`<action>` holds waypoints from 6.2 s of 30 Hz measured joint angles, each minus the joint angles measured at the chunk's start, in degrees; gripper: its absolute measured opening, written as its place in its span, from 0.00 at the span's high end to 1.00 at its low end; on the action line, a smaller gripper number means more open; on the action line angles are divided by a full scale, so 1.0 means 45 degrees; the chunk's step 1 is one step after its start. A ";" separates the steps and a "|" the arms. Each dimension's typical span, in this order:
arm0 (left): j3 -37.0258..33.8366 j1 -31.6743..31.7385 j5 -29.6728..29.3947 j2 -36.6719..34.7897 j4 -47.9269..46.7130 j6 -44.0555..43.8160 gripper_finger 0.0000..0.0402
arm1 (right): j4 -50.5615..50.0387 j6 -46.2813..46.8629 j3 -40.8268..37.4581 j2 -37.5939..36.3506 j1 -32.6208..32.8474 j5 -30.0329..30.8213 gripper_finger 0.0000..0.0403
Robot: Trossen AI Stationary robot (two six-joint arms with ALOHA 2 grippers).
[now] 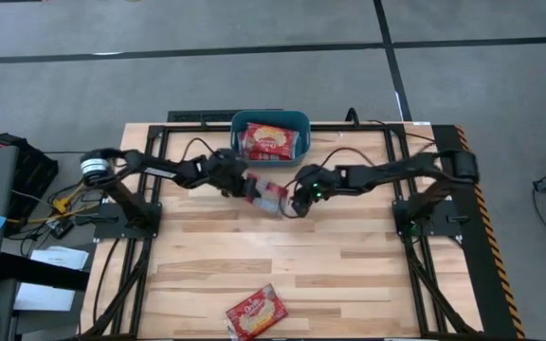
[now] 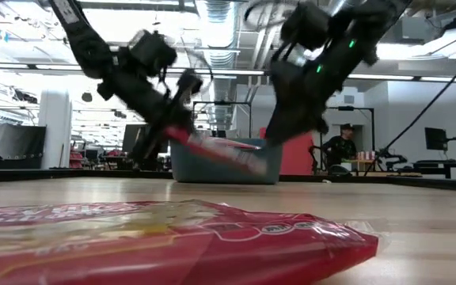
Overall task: Sort popcorn bags into baskets
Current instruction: Put the top red popcorn bag into the blue bin, then put the red popcorn bag into the blue bin
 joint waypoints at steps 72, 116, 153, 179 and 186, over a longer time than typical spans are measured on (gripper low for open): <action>0.4815 0.5918 0.3036 -0.4221 -1.0769 0.7616 0.35 | 0.0389 -0.5812 0.1622 -0.1112 0.0068 0.0109 0.71; -0.1611 -1.0736 -0.7956 -0.7291 -0.7480 -0.3715 0.35 | 0.2643 -0.2216 0.5032 0.7194 0.8039 0.0607 0.71; -0.1591 -1.0061 -1.0805 -0.1459 -0.5253 -0.6294 0.35 | 0.1662 0.0069 0.5183 0.7092 0.3084 0.2235 0.71; 0.1715 -0.5192 -0.5130 -0.3064 -0.5808 -0.0633 0.96 | -0.6357 -0.7016 0.5161 -0.0863 0.0454 0.2557 0.71; 0.6762 -0.1914 -0.4389 -0.2384 -1.2133 0.5378 0.96 | -0.7641 -0.8750 0.5177 -0.3216 -0.1814 0.2493 0.71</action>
